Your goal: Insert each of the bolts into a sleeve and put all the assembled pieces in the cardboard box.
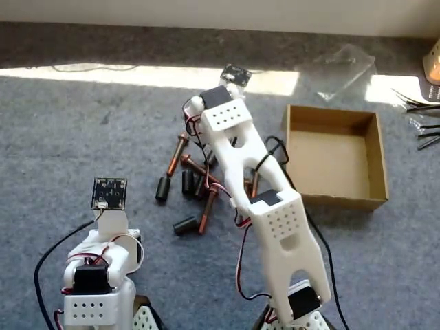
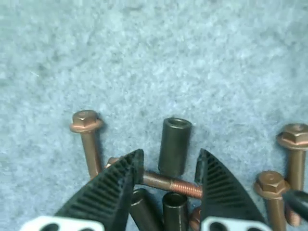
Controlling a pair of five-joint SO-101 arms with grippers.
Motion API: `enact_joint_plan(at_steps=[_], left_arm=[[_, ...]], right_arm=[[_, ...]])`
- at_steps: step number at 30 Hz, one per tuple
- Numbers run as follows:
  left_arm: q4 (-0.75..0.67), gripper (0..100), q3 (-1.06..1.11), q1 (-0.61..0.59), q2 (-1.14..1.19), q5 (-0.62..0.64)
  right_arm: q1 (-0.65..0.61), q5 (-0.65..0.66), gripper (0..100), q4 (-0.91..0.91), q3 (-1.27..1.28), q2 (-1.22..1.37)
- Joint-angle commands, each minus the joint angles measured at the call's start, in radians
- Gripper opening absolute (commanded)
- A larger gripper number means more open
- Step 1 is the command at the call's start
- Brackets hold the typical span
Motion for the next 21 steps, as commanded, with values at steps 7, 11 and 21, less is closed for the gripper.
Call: enact_joint_plan(at_steps=[7, 11, 21], left_arm=[[0.009, 1, 0.022, -0.012, -0.005, -0.006], [0.009, 1, 0.022, -0.012, -0.005, -0.006], [0.009, 1, 0.022, -0.013, -0.005, -0.006]], right_arm=[[0.015, -0.012, 16.6, -0.038, -0.038, 0.002], [0.015, -0.012, 16.6, -0.028, -0.044, 0.07], [0.035, -0.012, 16.5, -0.027, -0.045, 0.125]])
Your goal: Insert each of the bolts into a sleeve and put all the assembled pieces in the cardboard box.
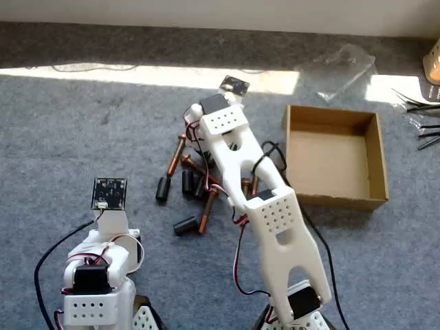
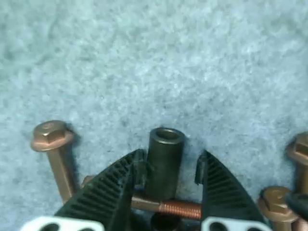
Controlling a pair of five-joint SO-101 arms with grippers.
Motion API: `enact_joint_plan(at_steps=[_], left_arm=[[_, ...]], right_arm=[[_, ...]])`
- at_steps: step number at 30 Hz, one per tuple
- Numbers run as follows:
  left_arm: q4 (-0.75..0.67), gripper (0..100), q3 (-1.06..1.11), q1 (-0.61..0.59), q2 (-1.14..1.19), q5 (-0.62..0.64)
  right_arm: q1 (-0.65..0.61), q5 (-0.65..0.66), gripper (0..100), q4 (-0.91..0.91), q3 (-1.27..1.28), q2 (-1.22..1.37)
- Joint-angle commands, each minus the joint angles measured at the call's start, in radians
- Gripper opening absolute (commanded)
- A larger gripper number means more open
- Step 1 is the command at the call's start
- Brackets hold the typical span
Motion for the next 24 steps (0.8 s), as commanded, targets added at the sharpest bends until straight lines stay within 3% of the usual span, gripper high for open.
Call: enact_joint_plan(at_steps=[1, 6, 13, 15, 24], left_arm=[[0.009, 1, 0.022, -0.013, -0.005, -0.006], [0.009, 1, 0.022, -0.013, -0.005, -0.006], [0.009, 1, 0.022, -0.013, -0.005, -0.006], [0.009, 1, 0.022, -0.013, -0.005, -0.006], [0.009, 1, 0.022, -0.013, -0.005, -0.006]], right_arm=[[0.033, -0.012, 15.7, -0.008, -0.028, -0.004], [0.058, -0.006, 1.0, 0.036, -0.028, -0.005], [0.13, 0.011, 0.8, 0.124, -0.028, -0.007], [0.145, 0.097, 0.8, 0.14, -0.028, -0.007], [0.148, 0.73, 0.8, 0.156, -0.03, -0.005]])
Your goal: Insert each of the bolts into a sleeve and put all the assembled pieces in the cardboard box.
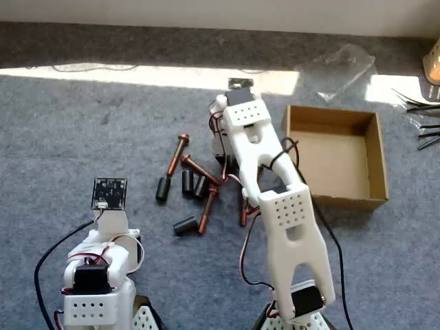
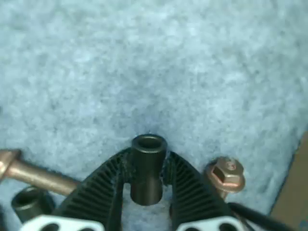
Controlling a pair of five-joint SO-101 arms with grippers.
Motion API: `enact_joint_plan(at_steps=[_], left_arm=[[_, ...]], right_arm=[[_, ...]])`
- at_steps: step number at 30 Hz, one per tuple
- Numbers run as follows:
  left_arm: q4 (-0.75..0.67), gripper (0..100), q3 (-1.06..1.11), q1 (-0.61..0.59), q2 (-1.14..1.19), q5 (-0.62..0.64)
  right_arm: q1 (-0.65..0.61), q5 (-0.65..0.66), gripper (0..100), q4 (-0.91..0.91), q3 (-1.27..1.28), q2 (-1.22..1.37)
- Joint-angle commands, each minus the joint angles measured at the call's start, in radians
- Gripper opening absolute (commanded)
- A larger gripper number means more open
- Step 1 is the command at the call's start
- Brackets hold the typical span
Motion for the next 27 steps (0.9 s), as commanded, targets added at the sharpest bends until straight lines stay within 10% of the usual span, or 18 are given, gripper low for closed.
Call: enact_joint_plan(at_steps=[1, 27], left_arm=[[0.009, 1, 0.022, -0.013, -0.005, -0.006], [0.009, 1, 0.022, -0.013, -0.005, -0.006]], right_arm=[[0.024, 0.244, 0.8, 0.016, -0.03, -0.007], [0.022, 0.351, 2.0, 0.01, -0.028, -0.001]])
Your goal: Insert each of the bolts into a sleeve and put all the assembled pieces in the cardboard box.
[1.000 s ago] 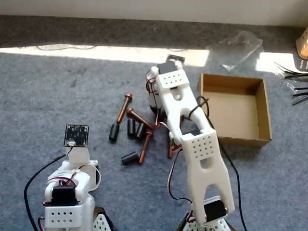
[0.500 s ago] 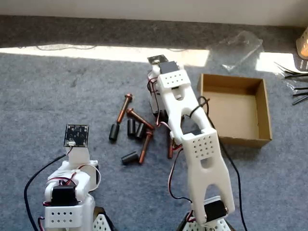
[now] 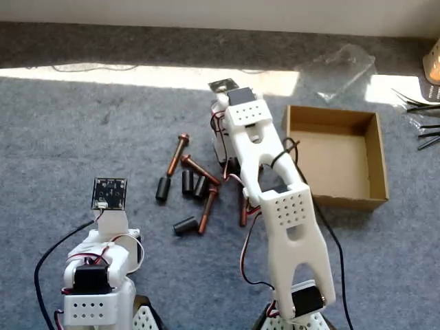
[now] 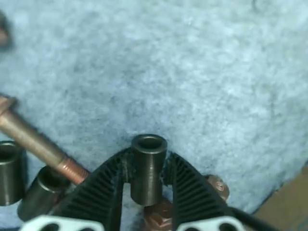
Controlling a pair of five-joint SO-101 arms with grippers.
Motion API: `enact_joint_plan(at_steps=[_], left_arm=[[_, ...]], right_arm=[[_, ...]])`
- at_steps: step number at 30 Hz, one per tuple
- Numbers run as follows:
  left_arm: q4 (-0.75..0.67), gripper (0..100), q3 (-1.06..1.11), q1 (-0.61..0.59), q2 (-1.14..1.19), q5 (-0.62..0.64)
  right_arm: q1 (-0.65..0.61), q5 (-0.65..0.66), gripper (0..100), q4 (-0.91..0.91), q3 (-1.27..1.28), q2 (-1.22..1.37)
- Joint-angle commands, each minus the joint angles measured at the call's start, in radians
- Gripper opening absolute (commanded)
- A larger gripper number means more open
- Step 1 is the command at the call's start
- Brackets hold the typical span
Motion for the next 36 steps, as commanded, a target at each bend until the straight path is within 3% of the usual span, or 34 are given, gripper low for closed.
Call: enact_joint_plan(at_steps=[1, 5, 13, 17, 20, 36], left_arm=[[0.009, 1, 0.022, -0.013, -0.005, -0.006], [0.009, 1, 0.022, -0.013, -0.005, -0.006], [0.009, 1, 0.022, -0.013, -0.005, -0.006], [0.009, 1, 0.022, -0.013, -0.005, -0.006], [0.009, 1, 0.022, -0.013, -0.005, -0.006], [0.006, 1, 0.022, -0.013, -0.005, -0.006]], right_arm=[[0.016, 0.021, 3.4, 0.008, -0.027, -0.008], [0.016, 0.021, 8.8, 0.008, -0.027, -0.007], [0.016, 0.021, 8.7, 0.012, -0.021, -0.007], [0.018, 0.021, 0.0, 0.033, -0.027, -0.01], [0.018, 0.021, 0.3, 0.071, -0.038, -0.027], [0.025, 0.021, 0.3, 0.13, -0.191, -0.357]])
